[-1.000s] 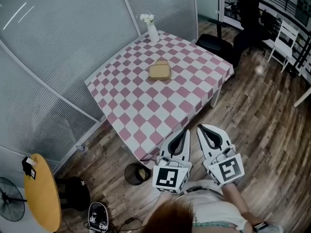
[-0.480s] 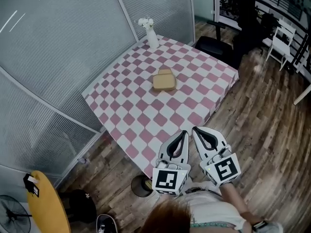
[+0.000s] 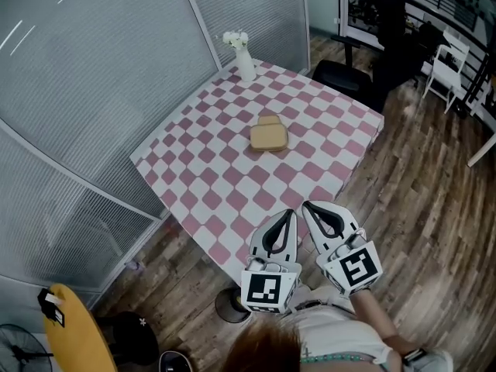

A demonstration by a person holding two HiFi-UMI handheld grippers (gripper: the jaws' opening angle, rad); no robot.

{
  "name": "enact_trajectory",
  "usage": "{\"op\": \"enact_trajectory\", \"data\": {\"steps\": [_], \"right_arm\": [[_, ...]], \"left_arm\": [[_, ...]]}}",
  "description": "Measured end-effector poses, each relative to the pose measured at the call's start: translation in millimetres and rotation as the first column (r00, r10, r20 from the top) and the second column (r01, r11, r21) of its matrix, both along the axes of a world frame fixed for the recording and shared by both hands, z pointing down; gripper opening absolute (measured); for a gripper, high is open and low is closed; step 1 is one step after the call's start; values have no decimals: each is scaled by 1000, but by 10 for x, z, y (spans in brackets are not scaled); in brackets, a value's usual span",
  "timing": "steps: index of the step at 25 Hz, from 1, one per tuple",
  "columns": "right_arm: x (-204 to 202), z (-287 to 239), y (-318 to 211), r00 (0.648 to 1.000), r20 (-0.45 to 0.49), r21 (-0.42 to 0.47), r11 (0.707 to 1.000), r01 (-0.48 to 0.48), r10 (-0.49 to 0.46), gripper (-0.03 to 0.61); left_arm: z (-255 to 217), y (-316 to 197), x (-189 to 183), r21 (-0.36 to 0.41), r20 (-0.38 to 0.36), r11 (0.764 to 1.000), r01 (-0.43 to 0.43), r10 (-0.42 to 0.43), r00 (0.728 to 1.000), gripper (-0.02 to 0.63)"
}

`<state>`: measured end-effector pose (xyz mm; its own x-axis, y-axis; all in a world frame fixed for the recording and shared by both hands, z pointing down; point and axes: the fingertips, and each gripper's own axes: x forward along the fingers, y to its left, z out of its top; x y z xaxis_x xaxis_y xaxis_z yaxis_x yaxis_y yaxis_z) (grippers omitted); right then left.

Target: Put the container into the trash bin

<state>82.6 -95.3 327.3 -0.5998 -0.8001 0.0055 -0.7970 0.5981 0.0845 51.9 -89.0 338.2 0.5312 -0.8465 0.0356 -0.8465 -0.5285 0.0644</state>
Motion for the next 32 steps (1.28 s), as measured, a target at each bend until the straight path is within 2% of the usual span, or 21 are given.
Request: {"op": "enact_trajectory", "data": {"steps": [8, 17, 21, 32], "right_arm": [[-159, -9, -60, 1000, -20, -1, 1000, 20, -21, -8], [-301, 43, -329, 994, -36, -19, 994, 105, -106, -8], [-284, 54, -654, 987, -24, -18, 988, 156, -157, -8], [27, -4, -1954, 963, -9, -11, 963, 270, -270, -8]], "left_arm": [[36, -74, -190, -2, -9, 1000, 25, -25, 1000, 12], [80, -314, -335, -25, -31, 993, 115, -116, 993, 12], [100, -631, -312, -34, -16, 986, 161, -161, 987, 12], [45, -1903, 56, -28, 4, 962, 272, -272, 962, 12]]}}
